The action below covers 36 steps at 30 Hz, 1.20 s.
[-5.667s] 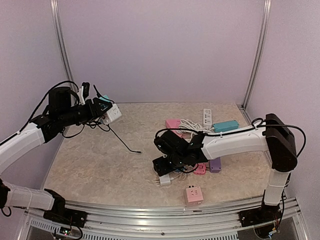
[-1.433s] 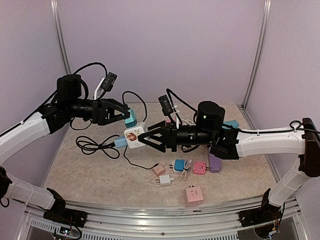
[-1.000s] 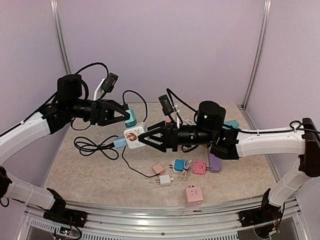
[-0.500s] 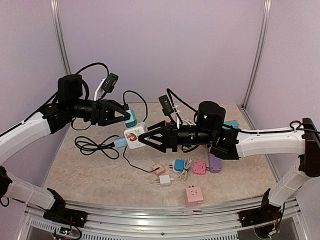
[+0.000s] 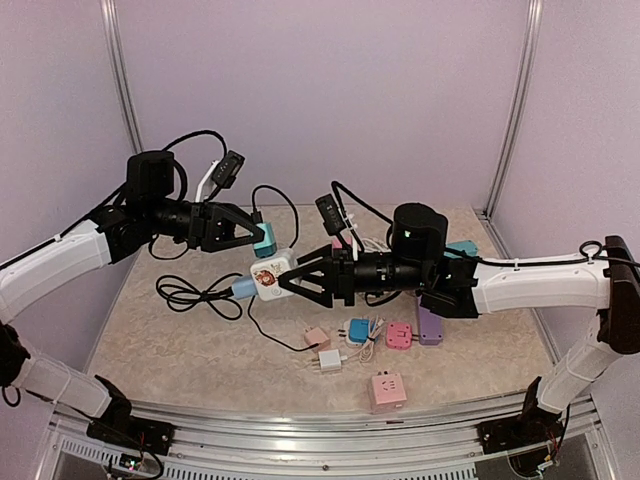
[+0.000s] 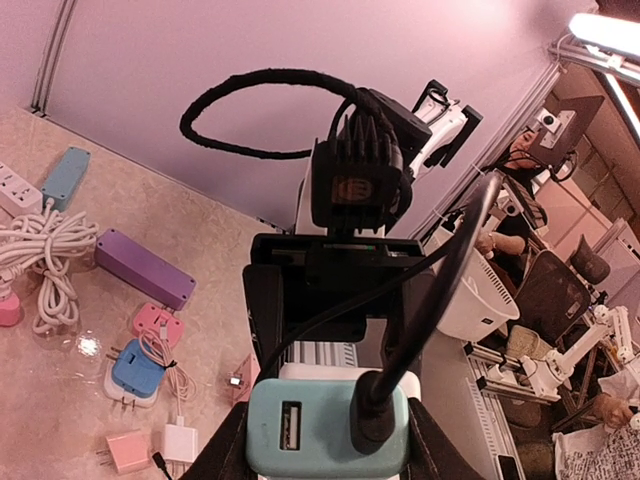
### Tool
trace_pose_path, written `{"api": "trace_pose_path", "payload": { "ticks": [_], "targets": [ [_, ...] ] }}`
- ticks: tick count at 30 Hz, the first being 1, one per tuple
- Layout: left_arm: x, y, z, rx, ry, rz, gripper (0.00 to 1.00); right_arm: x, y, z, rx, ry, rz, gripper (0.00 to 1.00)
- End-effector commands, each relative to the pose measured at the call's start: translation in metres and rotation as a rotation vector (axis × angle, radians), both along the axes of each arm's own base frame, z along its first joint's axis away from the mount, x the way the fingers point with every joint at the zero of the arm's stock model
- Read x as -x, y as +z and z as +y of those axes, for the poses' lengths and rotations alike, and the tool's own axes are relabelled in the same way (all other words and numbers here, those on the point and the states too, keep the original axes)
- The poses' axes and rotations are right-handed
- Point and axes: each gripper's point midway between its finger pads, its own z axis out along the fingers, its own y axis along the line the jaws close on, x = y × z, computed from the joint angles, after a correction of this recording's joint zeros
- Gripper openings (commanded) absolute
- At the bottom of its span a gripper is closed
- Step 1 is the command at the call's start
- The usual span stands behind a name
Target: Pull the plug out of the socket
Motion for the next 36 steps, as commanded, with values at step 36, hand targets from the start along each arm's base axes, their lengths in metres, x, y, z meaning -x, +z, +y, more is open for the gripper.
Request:
{"api": "trace_pose_path", "payload": {
  "ticks": [36],
  "targets": [
    [-0.009,0.006,-0.002,-0.021,0.112,-0.028,0.06,-0.006,0.018,-0.013,-0.059,-0.022,-0.041,0.0]
  ]
}}
